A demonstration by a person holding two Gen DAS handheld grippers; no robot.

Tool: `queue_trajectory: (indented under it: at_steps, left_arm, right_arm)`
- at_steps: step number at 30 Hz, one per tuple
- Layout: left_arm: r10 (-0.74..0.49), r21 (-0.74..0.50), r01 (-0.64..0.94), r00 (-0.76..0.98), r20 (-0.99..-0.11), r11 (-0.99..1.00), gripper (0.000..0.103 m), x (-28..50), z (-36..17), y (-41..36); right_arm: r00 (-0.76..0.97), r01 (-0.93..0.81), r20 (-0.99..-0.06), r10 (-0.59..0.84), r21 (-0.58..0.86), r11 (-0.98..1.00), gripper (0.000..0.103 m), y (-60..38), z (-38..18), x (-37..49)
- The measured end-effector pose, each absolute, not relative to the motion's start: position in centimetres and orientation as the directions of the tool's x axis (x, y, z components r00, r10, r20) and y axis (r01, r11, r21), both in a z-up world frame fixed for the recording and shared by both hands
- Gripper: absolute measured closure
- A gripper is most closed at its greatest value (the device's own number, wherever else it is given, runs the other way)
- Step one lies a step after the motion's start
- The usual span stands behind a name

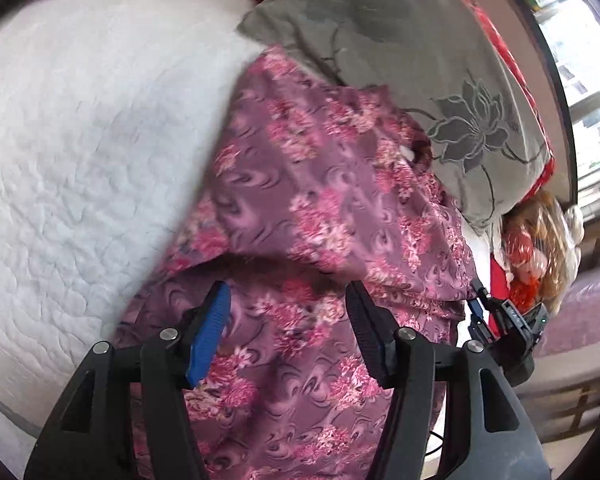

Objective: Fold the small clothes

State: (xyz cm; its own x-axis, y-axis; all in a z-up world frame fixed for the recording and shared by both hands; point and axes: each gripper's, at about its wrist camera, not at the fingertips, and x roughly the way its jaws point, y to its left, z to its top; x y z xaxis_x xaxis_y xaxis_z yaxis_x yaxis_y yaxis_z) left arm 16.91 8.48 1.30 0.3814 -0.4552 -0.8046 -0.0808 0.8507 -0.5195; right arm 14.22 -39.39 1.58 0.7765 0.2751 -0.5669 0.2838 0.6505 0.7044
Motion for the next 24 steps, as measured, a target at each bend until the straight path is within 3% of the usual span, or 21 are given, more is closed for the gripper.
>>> queue_trajectory:
  at_steps: [4,6,13,14,16,20,24]
  left_arm:
    - [-0.415,-0.475,-0.062,0.396,-0.819,0.878,0.044,18.1,1.6,7.9]
    - [-0.401,-0.466,-0.087,0.388,-0.830,0.880,0.044,18.9,1.1,7.9]
    - [-0.400,-0.463,-0.132,0.338,-0.852,0.876,0.044,20.3,-1.1,7.6]
    - [-0.398,-0.459,-0.121,0.339,-0.853,0.880,0.044,20.2,-0.9,7.6]
    - [-0.404,-0.461,-0.111,0.332,-0.852,0.880,0.044,20.2,-1.0,7.7]
    - [-0.426,-0.484,-0.107,0.339,-0.839,0.869,0.044,20.2,-1.5,8.2]
    - [-0.416,-0.467,-0.091,0.331,-0.847,0.880,0.045,20.3,-1.3,7.8]
  right_arm:
    - [0.821,0.265,-0.531,0.209,0.680,0.684,0.075,-39.7,3.3,12.6]
    - [0.810,0.277,-0.557,0.183,0.638,0.718,0.062,-39.9,3.8,12.8]
    - [0.742,0.300,-0.642,0.194,0.577,0.760,0.059,-40.0,2.7,17.8]
    - [0.740,0.262,-0.634,0.224,0.579,0.772,0.060,-39.5,2.9,18.5]
    - [0.745,0.173,-0.625,0.235,0.521,0.836,0.100,-37.9,4.3,19.5]
    - [0.810,0.211,-0.567,0.152,0.523,0.826,0.101,-39.1,5.4,18.3]
    - [0.652,0.338,-0.748,0.125,0.435,0.834,0.100,-40.9,0.9,19.0]
